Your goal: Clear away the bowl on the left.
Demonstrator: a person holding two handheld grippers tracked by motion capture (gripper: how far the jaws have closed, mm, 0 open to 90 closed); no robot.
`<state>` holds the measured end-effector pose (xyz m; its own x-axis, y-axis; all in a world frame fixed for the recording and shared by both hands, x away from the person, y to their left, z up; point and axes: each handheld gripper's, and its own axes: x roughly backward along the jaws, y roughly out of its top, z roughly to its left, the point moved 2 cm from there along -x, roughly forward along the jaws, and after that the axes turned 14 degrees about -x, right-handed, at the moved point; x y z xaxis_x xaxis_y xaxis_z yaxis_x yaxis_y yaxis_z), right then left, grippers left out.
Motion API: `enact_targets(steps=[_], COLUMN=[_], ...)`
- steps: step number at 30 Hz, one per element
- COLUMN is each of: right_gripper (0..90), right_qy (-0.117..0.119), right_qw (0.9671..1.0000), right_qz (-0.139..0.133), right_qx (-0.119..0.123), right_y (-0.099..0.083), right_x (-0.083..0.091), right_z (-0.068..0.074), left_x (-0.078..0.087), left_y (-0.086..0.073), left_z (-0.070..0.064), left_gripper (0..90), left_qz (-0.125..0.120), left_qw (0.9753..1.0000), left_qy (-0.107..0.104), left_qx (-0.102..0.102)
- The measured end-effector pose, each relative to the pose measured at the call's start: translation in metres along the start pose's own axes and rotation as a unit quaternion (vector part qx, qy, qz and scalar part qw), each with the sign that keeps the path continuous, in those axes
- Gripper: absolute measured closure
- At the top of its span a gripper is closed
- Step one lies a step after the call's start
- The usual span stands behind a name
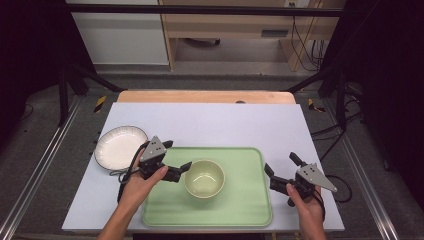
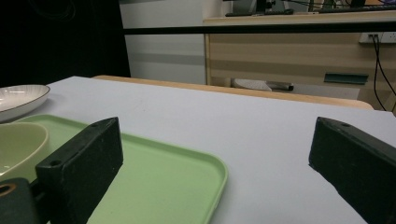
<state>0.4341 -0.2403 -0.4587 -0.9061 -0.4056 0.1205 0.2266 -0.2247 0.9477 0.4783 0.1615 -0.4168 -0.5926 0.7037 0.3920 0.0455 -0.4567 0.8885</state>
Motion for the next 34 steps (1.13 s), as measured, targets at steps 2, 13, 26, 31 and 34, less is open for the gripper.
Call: enact_targets(steps=[2, 13, 26, 31, 34], right_gripper=[3.2, 3.2, 3.2, 3.2, 3.2], right_qy=[0.000, -0.001, -0.001, 0.001, 0.002], right_qw=[1.0000, 1.0000, 1.0000, 1.0000, 1.0000], right_qz=[-0.002, -0.004, -0.003, -0.004, -0.005], right_qx=[0.004, 0.001, 0.000, 0.000, -0.001], right_y=[0.000, 0.001, 0.001, 0.002, 0.002], right_x=[0.000, 0.001, 0.001, 0.001, 0.001], right_z=[-0.001, -0.002, -0.002, 0.000, 0.000], left_x=[0.004, 0.020, 0.066, 0.085, 0.093], left_y=[-0.002, -0.013, -0.047, -0.068, -0.080], left_z=[0.001, 0.007, 0.039, 0.053, 0.059], left_gripper=[2.7, 2.7, 3.2, 3.1, 3.0], left_qz=[-0.001, -0.006, -0.006, -0.028, -0.032], left_qw=[1.0000, 0.9998, 0.9962, 0.9918, 0.9895], left_qy=[0.003, 0.017, 0.085, 0.115, 0.126], left_qx=[0.001, 0.004, 0.017, 0.049, 0.063])
